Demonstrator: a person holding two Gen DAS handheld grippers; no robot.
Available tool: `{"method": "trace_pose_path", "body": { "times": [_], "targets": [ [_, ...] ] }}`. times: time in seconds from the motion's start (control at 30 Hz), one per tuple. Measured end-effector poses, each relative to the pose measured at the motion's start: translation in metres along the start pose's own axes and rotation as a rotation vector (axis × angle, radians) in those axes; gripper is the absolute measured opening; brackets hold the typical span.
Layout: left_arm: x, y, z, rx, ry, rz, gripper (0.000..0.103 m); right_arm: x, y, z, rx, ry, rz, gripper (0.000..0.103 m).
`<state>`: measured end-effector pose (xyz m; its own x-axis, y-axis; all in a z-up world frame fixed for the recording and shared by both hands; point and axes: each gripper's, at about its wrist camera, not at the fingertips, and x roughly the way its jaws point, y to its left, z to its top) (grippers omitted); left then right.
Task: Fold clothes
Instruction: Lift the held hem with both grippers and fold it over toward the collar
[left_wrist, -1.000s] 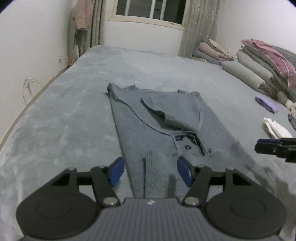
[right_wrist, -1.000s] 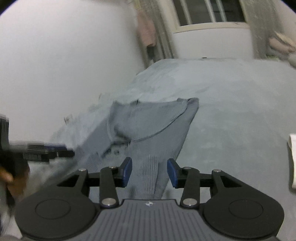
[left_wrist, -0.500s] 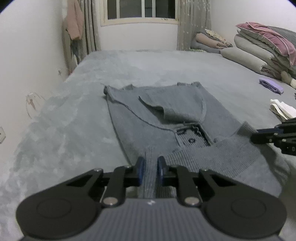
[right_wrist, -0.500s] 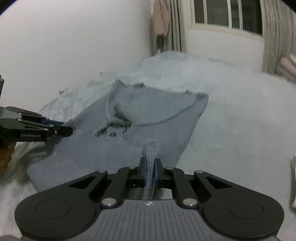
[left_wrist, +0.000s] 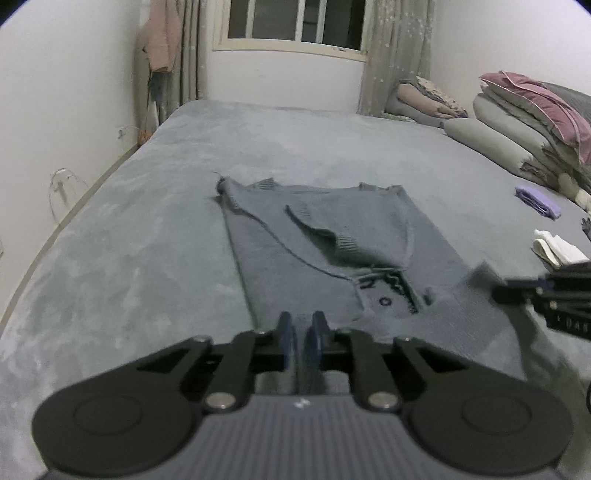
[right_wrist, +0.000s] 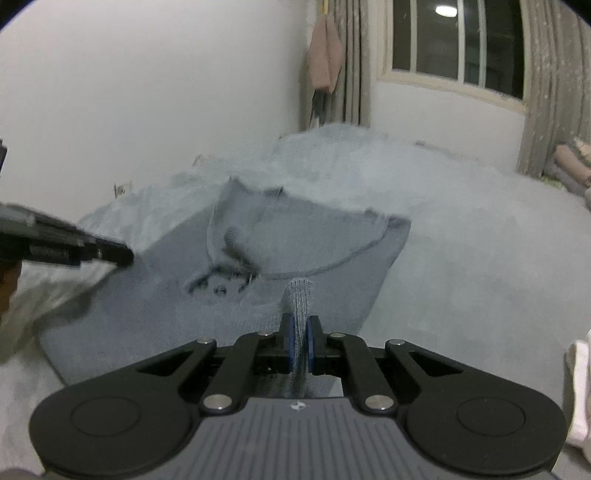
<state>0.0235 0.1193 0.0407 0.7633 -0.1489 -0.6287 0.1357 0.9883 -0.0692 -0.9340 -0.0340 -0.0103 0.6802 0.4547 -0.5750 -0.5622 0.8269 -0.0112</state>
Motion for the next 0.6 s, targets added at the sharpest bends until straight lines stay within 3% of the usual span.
{"method": "trace_pose_path", "body": {
  "times": [0.07, 0.2, 0.33, 0.43, 0.6],
  "targets": [
    [0.002, 0.001, -0.002, 0.010, 0.000, -0.004, 0.027, 0.003, -0.003, -0.003, 0.029, 0.018, 0.011, 0.009],
    [0.007, -0.006, -0.006, 0.063, 0.011, -0.007, 0.046, 0.004, -0.009, -0.006, 0.082, 0.028, 0.049, 0.015],
    [0.000, -0.016, -0.012, 0.130, -0.008, 0.006, 0.043, 0.003, -0.006, -0.007, 0.075, 0.027, 0.053, 0.017],
    [-0.004, -0.018, -0.010, 0.139, -0.024, 0.006, 0.033, 0.003, -0.004, -0.007, 0.068, 0.026, 0.054, 0.017],
    [0.004, -0.020, -0.014, 0.159, 0.007, -0.014, 0.032, 0.003, -0.002, -0.008, 0.066, 0.024, 0.062, 0.017]
  ]
}}
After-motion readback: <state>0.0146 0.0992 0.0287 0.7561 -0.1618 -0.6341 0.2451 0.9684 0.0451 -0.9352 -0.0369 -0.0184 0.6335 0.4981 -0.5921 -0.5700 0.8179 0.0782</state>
